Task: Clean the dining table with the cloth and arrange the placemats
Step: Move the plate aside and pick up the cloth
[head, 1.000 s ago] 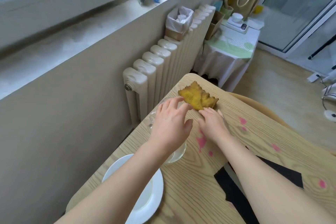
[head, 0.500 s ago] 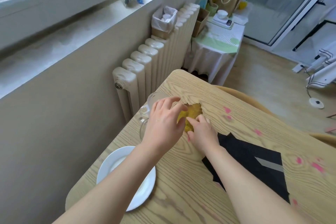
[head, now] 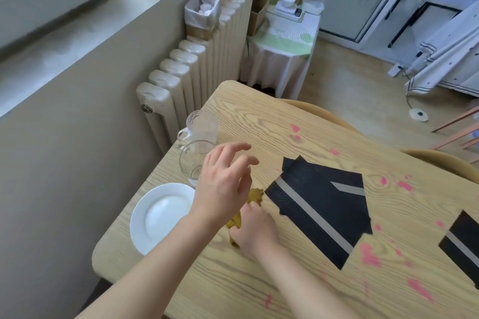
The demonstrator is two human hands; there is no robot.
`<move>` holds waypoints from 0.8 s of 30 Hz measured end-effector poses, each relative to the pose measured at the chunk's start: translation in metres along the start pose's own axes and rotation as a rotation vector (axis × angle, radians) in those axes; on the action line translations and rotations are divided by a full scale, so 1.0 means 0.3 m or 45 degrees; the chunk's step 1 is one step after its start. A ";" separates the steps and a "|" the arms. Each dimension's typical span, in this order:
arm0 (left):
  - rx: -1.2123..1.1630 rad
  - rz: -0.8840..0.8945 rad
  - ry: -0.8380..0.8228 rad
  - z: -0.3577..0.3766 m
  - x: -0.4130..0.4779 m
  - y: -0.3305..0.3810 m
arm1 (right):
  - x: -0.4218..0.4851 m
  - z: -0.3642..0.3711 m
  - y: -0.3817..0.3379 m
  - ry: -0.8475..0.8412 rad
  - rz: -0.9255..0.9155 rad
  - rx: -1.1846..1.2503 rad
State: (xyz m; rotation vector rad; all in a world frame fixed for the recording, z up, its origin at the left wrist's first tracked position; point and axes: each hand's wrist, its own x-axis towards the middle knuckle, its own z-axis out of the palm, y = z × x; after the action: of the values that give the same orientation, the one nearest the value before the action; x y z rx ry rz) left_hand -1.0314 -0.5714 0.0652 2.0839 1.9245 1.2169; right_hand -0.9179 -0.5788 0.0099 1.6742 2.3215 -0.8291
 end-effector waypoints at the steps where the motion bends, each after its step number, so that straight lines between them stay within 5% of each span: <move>1: -0.009 0.004 -0.032 0.000 -0.016 0.008 | -0.013 -0.006 0.004 -0.005 0.002 0.002; 6: -0.056 0.057 -0.232 -0.012 -0.162 0.016 | -0.116 0.007 0.088 -0.054 0.187 0.259; 8: -0.045 0.034 -0.298 -0.020 -0.205 -0.008 | -0.148 -0.001 0.129 0.083 0.257 0.384; 11: -0.033 -0.078 -0.385 -0.014 -0.250 -0.008 | -0.218 -0.008 0.171 0.272 0.201 0.335; 15: -0.067 -0.226 -0.457 0.033 -0.314 0.048 | -0.292 0.061 0.158 0.117 0.048 0.120; 24: -0.014 -0.367 -0.614 0.057 -0.499 0.143 | -0.410 0.123 0.337 0.225 0.222 0.236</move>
State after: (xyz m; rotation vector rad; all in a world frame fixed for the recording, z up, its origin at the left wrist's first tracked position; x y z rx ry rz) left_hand -0.9735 -0.7023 0.0018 1.7930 1.8831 0.5971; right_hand -0.7881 -0.6773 -0.0015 2.0715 2.2217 -0.9185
